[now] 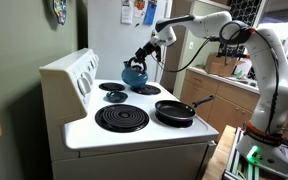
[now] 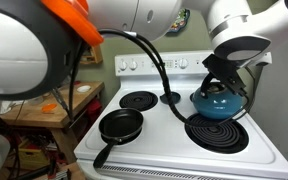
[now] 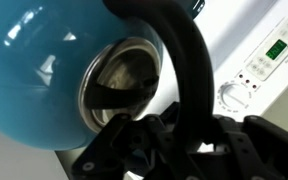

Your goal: Pick up the blue kettle and put it on the top right cooker on the stove hob

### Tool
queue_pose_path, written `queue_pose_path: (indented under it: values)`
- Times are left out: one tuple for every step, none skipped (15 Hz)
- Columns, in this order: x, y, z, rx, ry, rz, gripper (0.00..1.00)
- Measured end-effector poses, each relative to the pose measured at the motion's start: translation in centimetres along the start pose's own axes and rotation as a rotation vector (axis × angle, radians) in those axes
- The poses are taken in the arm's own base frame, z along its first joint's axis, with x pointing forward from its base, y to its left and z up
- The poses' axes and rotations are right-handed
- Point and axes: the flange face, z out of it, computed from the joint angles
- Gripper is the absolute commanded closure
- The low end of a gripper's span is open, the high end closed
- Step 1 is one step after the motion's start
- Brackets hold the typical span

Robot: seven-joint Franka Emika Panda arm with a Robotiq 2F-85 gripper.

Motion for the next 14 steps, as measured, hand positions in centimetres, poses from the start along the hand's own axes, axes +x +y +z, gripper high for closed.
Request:
queue_pose_path:
  values:
    - [0.3, -0.2, 0.2, 0.016, -0.014, -0.02, 0.98]
    - [0.6, -0.3, 0.4, 0.03, -0.028, -0.041, 0.98]
    - [1.0, -0.4, 0.6, 0.044, -0.042, -0.059, 0.98]
    - [1.3, -0.4, 0.9, 0.055, -0.056, -0.076, 0.98]
    - [1.6, -0.5, 1.1, 0.065, -0.069, -0.093, 0.98]
    - [1.9, -0.5, 1.4, 0.072, -0.081, -0.108, 0.98]
    - [2.2, -0.5, 1.7, 0.078, -0.09, -0.122, 0.98]
    - [2.5, -0.5, 2.1, 0.082, -0.093, -0.138, 0.98]
    - [2.9, -0.5, 2.4, 0.087, -0.088, -0.153, 0.98]
    - [3.3, -0.5, 2.8, 0.088, -0.075, -0.164, 0.98]
    - [3.8, -0.4, 3.1, 0.088, -0.049, -0.168, 0.98]
    - [4.3, -0.4, 3.5, 0.087, -0.017, -0.168, 0.98]
    - [4.7, -0.4, 3.9, 0.089, 0.015, -0.165, 0.98]
    - [5.1, -0.4, 4.2, 0.093, 0.044, -0.161, 0.98]
